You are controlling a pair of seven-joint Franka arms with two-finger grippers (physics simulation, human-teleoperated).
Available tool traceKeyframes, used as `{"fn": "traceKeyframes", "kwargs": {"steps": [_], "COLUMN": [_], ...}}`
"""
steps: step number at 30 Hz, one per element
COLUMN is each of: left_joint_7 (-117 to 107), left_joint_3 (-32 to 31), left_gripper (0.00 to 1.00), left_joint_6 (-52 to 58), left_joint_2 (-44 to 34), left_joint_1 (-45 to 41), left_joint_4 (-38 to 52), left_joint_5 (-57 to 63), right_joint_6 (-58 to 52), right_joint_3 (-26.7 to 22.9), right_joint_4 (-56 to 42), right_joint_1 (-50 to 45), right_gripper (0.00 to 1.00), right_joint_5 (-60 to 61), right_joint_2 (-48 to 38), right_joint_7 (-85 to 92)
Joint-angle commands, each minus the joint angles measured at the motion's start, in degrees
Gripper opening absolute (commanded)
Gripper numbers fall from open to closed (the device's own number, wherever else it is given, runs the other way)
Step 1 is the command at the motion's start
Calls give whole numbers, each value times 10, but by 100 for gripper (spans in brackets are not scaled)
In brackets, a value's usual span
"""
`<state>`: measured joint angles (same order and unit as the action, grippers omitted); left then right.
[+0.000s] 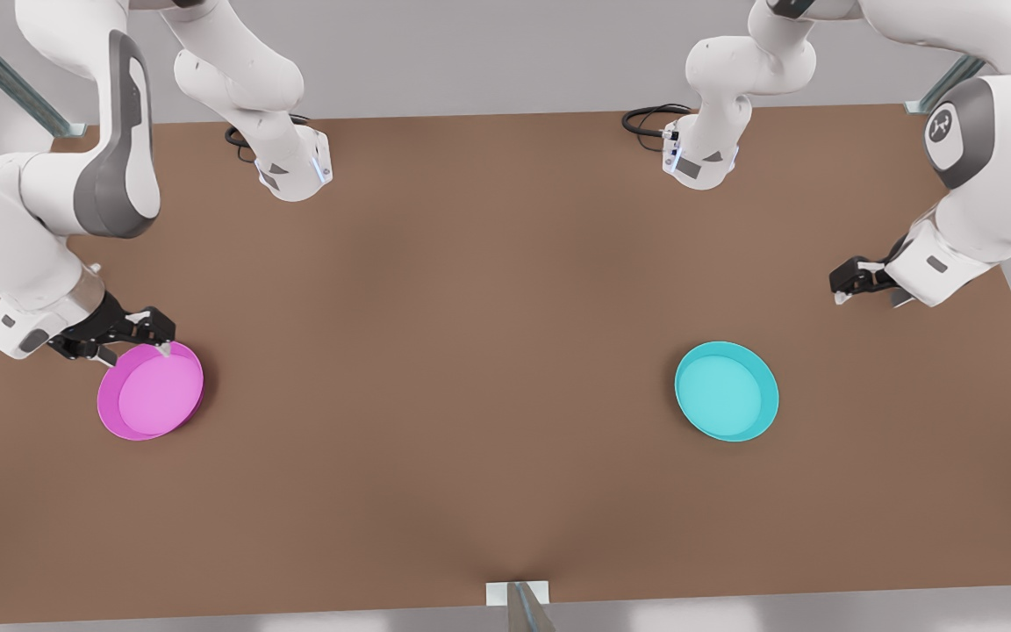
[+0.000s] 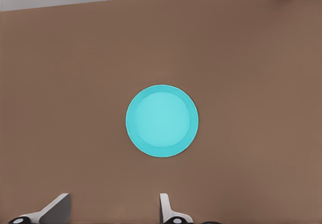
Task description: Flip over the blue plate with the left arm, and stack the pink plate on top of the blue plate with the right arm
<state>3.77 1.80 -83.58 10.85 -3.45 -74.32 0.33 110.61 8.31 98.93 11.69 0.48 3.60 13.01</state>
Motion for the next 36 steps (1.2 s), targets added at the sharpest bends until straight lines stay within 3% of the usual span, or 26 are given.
{"fn": "traceKeyframes", "kwargs": {"steps": [1, 5, 8, 13, 16, 25, 29, 31, 33, 36], "left_joint_7": [-1, -7, -7, 1, 10, 219, 260, 267, 286, 295], "left_joint_3": [0, 2, 3, 33, 37, 66, 70, 73, 73, 73], "left_gripper": [100, 100, 100, 100, 100, 100, 99, 93, 78, 70], "left_joint_6": [0, -2, -29, -104, -241, -258, -258, -257, -260, -261], "left_joint_2": [0, 9, 53, 158, 152, 286, 311, 328, 338, 345], "left_joint_1": [-1, -2, -2, 3, 3, 63, 74, 86, 88, 90], "left_joint_4": [0, -20, -21, -48, -168, -150, -149, -139, -139, -138], "left_joint_5": [1, -7, -30, -136, -186, -335, -374, -381, -399, -406], "right_joint_6": [0, 0, -92, -68, -98, -108, -109, -109, -109, -108], "right_joint_3": [0, 0, -5, -5, -2, 0, 0, 0, 0, 0], "right_joint_4": [0, 0, 0, -13, -132, -182, -183, -183, -182, -182], "right_joint_1": [8, 8, 20, 18, 12, 9, 9, 9, 9, 9], "right_gripper": [100, 100, 100, 100, 100, 100, 100, 100, 100, 100], "right_joint_5": [0, 0, 1, -41, -27, -28, -25, -25, -25, -26], "right_joint_2": [0, 4, 17, 44, 111, 143, 143, 144, 144, 145], "right_joint_7": [0, 0, 7, 5, 6, 7, 6, 6, 6, 6]}}
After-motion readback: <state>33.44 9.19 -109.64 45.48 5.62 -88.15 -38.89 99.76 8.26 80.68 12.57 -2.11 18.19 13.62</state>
